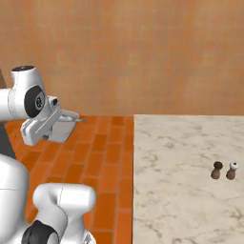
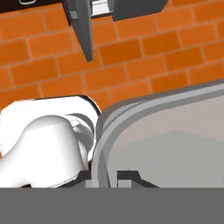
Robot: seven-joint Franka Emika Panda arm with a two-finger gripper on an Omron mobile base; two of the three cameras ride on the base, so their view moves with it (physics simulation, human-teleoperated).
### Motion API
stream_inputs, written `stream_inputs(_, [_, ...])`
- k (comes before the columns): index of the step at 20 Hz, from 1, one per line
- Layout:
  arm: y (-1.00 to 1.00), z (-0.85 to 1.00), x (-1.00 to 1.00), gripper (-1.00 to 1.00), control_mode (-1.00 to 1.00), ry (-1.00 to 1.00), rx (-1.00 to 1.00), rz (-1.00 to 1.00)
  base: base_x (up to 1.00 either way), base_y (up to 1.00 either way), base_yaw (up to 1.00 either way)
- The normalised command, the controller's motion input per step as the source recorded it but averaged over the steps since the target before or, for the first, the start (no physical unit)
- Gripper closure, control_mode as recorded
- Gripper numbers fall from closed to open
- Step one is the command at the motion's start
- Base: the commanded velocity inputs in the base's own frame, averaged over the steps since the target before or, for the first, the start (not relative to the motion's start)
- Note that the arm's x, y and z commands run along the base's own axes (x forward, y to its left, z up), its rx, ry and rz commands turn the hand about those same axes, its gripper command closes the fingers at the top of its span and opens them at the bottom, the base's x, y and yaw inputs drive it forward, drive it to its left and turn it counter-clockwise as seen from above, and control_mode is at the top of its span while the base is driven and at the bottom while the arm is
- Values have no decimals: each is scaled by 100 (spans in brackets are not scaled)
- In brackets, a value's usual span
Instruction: Take the meat container that has the fish and place it on the second highest rack of the freezer. Then take the vegetable container that has the eggplant and onion and place it on the highest rack of the freezer.
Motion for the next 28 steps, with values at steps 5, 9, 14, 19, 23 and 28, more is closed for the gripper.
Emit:
stream_inputs(5, [0, 0, 0, 100, 100, 0, 0, 0, 100, -52, -2])
stream_inputs(9, [0, 0, 0, 100, 100, 0, 0, 0, 100, -21, 0])
stream_inputs(14, [0, 0, 0, 100, 100, 0, 0, 0, 100, 0, 18])
stream_inputs(19, [0, 0, 0, 100, 100, 0, 0, 0, 100, -6, 29])
stream_inputs(23, [0, 0, 0, 100, 100, 0, 0, 0, 100, -3, 48])
stream_inputs(28, [0, 0, 0, 100, 100, 0, 0, 0, 97, -4, 54])
